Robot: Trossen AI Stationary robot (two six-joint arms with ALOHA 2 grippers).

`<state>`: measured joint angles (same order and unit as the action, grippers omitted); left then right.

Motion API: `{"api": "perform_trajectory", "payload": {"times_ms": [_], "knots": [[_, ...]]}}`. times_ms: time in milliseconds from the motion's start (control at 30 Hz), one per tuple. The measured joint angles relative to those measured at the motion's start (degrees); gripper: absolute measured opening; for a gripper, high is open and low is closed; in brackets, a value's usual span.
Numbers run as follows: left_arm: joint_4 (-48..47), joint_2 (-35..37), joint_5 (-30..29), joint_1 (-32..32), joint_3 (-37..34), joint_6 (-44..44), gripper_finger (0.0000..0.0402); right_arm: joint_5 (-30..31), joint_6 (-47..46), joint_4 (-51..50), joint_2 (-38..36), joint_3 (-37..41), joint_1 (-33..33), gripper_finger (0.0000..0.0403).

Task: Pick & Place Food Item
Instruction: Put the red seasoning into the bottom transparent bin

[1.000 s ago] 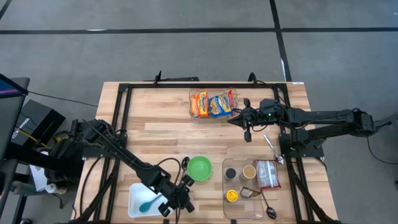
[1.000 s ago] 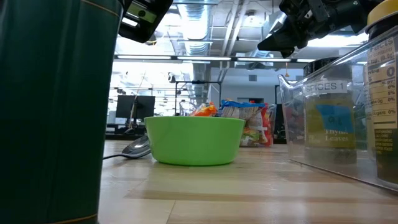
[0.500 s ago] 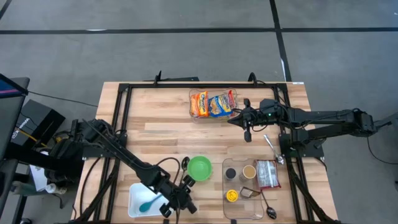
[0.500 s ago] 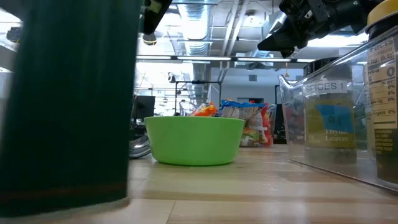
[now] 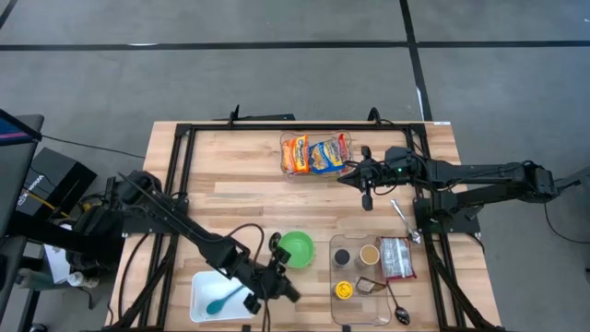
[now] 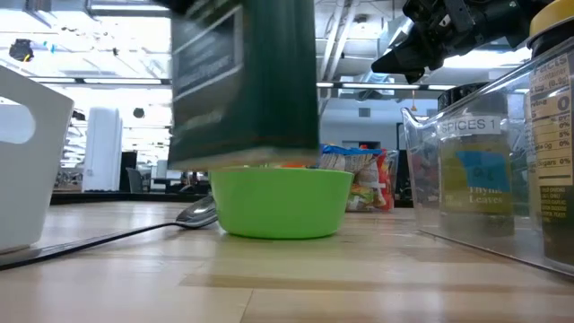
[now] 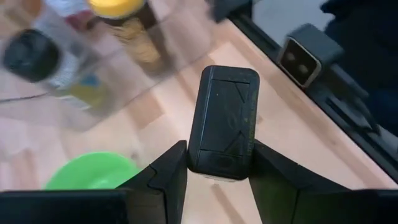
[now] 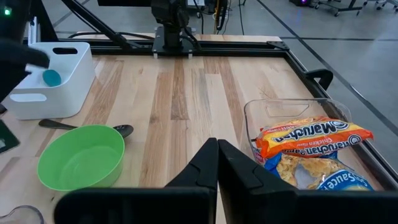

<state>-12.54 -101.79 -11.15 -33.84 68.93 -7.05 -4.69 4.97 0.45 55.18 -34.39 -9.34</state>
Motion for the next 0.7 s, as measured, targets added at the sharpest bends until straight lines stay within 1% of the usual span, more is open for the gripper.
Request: {"api": "perform_trajectory", "payload": {"times_ms": [167,400,500,700], "knots": [[0.6,3.0,-3.6,1.2,0.0,1.0,0.014,0.0,0.0,0.0,0.0,0.0,0.0,0.0],[0.9,8.5,-7.0,4.0,0.0,7.5,0.014,0.0,0.0,0.0,0.0,0.0,0.0,0.0],[1.1,10.7,-8.1,6.0,0.0,9.6,0.014,0.0,0.0,0.0,0.0,0.0,0.0,0.0],[1.0,13.5,-8.4,11.0,0.0,12.9,0.014,0.0,0.0,0.0,0.0,0.0,0.0,0.0]]}}
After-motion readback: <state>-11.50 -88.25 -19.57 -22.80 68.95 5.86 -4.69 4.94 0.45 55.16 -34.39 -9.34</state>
